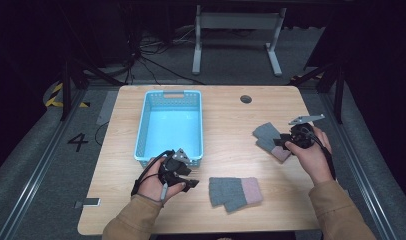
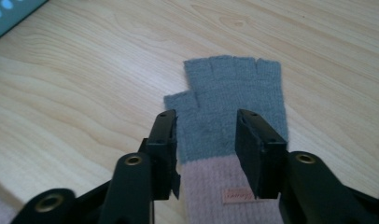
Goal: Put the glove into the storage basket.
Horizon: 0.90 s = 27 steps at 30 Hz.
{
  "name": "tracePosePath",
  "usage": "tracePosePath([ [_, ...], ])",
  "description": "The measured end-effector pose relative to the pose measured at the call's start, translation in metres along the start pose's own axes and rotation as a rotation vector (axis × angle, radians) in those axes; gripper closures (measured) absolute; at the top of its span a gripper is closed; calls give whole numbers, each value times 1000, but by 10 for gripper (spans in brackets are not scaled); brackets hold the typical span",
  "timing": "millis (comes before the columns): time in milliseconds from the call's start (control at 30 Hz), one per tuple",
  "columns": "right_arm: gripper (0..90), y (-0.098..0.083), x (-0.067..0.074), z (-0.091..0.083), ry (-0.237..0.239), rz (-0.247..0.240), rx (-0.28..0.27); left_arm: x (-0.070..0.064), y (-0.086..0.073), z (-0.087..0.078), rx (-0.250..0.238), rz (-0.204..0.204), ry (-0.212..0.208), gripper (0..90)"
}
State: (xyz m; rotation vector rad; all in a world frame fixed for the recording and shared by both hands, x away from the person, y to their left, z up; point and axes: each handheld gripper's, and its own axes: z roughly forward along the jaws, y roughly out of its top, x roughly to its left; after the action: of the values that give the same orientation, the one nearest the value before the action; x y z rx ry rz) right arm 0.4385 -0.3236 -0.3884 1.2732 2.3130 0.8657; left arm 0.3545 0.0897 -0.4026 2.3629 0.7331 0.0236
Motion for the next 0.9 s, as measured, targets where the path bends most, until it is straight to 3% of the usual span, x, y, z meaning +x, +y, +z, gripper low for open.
tracePosePath([
  [367,474,10,-25,36,-47,17,109,2,-1,0,0,-8,-3,505],
  [700,461,7,-29,54,-57,27,183,2,-1,0,-1,-9,-4,505],
  [767,452,5,-29,60,-58,16,224,3,-1,0,-2,-10,-4,505],
  [900,458,5,-29,63,-60,19,232,3,-1,0,2,-9,-4,505],
])
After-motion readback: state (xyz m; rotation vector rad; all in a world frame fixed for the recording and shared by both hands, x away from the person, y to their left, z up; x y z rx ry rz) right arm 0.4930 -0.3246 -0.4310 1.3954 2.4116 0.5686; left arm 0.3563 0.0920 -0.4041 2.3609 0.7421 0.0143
